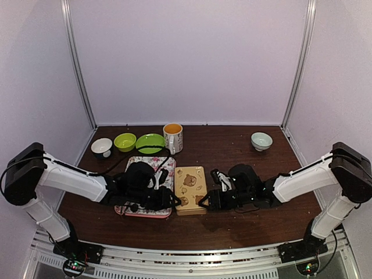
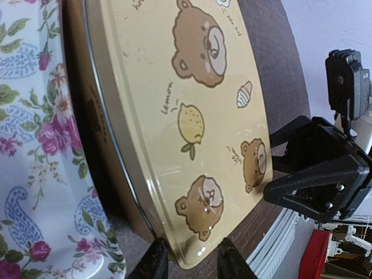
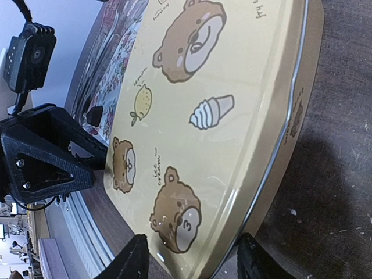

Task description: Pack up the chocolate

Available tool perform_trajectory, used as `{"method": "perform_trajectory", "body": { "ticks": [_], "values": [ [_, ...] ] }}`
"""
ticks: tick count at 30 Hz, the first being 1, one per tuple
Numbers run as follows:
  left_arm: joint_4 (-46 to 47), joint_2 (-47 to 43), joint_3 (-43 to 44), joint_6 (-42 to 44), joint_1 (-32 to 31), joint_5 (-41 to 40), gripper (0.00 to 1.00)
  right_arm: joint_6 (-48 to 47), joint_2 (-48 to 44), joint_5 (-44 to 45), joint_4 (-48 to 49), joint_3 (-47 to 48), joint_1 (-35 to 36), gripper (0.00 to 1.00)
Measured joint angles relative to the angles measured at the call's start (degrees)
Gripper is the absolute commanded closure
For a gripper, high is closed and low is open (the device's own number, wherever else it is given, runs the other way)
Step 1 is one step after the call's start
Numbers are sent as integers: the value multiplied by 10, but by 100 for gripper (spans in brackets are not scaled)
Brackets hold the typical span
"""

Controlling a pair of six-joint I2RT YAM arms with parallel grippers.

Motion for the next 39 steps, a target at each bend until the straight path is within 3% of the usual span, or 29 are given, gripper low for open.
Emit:
{"method": "perform_trajectory", "body": {
  "ticks": [20,29,33,36,39],
  "values": [
    [-7,19,19,19,26,5,70,30,20,-7,23,-1,-12,69],
    [-40,27,45,45,37,0,69,23,27,-4,37,-7,-21,39],
    [-57,30,57,59,40,-3,60,-3,7,0,0,-4,-41,27],
    [-74,30,68,70,41,-10,50,-31,-14,3,-35,13,-73,23],
    [-97,29,79,83,44,-21,47,-61,-21,2,-59,46,-106,22]
  ]
}}
